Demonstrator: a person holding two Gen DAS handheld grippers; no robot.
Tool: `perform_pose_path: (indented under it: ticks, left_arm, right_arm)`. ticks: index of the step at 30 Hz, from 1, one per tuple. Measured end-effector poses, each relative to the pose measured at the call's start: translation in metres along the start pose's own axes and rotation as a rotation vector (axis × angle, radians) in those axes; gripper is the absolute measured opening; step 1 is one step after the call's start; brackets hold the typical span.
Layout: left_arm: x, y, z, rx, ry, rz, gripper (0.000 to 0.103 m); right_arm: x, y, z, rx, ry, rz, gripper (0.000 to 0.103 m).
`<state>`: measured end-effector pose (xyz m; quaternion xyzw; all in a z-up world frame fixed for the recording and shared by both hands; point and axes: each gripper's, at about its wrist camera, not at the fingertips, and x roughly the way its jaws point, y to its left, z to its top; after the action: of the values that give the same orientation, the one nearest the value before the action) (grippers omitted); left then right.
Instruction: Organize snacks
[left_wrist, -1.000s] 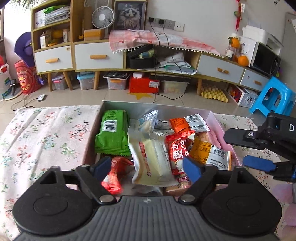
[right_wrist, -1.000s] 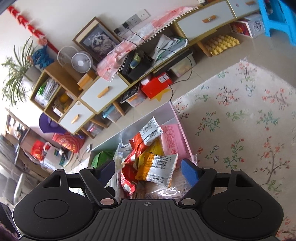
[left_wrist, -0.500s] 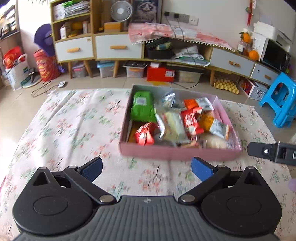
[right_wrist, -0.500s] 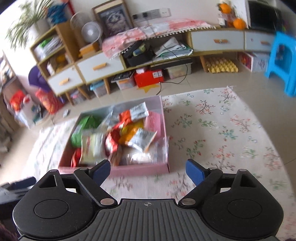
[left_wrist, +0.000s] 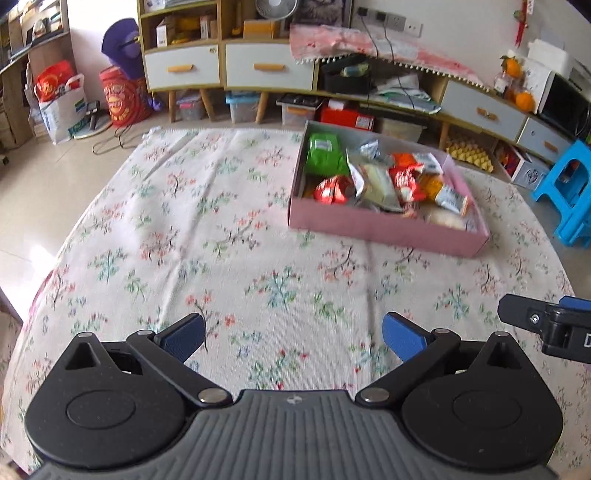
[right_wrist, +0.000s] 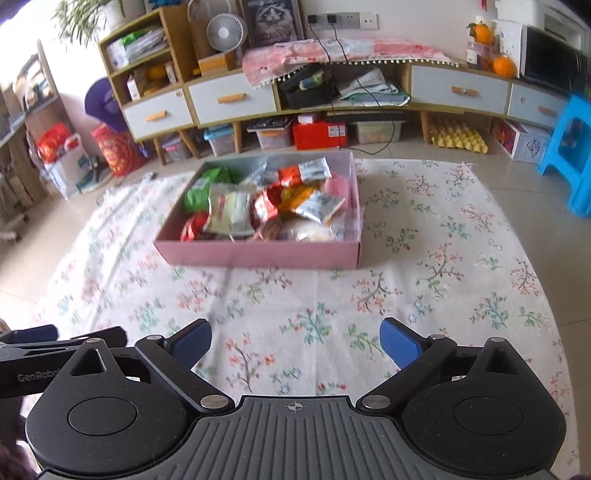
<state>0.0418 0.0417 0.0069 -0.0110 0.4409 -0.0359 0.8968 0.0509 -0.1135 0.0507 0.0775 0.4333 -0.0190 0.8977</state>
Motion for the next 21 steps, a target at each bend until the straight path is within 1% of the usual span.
perform_pose_path:
  ticks: [3,9,12,17,21]
  left_arm:
    - [0.001,-0.001,-0.004,0.020,0.000,-0.008,0.103]
    - [0.001,0.004,-0.011,0.024,0.015,-0.010,0.103]
    - [0.000,0.004,-0.018,0.037,0.017,0.006,0.103]
    - [-0.001,0.003,-0.025,0.042,0.030,0.002,0.103]
    - [-0.004,0.000,-0.026,0.052,0.027,0.002,0.103]
  right_arm:
    - [0.003,-0.001,-0.003,0.006,0.001,0.007,0.099]
    - [0.014,-0.003,-0.008,0.009,0.011,-0.034,0.099]
    - [0.017,-0.004,-0.011,0.013,0.018,-0.032,0.099]
    - [0.017,-0.003,-0.015,0.008,0.011,-0.041,0.099]
    - [0.015,-0.002,-0.016,0.004,0.013,-0.031,0.099]
